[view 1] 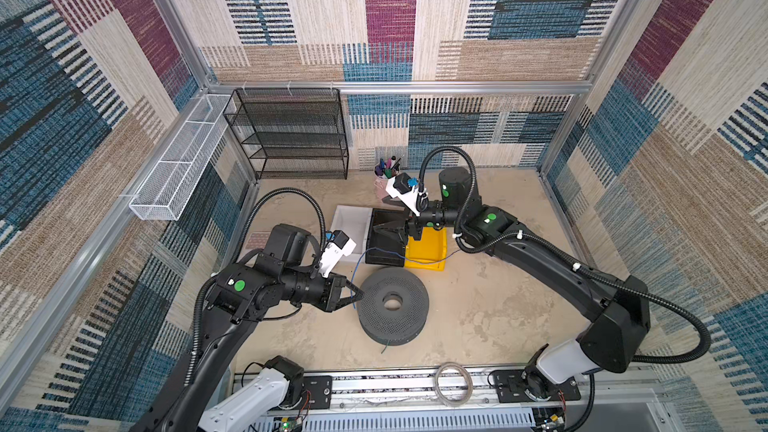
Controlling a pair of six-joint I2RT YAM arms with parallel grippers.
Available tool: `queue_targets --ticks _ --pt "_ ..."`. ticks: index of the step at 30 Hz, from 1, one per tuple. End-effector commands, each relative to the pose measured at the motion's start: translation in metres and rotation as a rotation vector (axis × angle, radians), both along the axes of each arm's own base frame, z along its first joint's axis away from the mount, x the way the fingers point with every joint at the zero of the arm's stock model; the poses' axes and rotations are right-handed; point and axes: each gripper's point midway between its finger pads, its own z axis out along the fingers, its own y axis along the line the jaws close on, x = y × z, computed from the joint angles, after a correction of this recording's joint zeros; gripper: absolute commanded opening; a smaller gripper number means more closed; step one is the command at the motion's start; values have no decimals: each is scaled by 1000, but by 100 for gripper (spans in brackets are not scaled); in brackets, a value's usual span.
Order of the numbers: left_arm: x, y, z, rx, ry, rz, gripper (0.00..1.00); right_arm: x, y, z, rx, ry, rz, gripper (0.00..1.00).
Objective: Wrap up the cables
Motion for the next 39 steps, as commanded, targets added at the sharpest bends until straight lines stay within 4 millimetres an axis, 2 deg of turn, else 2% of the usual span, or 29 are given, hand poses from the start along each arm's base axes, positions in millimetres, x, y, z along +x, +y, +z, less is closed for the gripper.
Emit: queue_targets --ticks 1,4,11,15,21,30,36,39 --pt "-8 -9 2 -48 69 -68 0 -19 2 -7 4 0 62 85" --pt "-13 -17 6 -92 163 -100 0 -27 4 -19 -2 -21 46 85" --pt "-30 -18 19 -170 282 -75 0 -57 11 -48 -2 -34 97 87" --pt "-33 -18 23 -223 306 -27 0 -70 13 -48 36 -79 115 86" --pt "-26 -22 34 -307 286 29 0 -74 23 -49 65 -115 171 84" --pt "-18 -25 46 -320 297 52 0 -72 38 -68 67 -99 203 77" --pt "-15 -26 51 -345 296 60 0 -68 43 -76 66 -68 190 64" --pt "-15 -27 53 -353 297 61 0 -62 43 -75 55 -66 157 43"
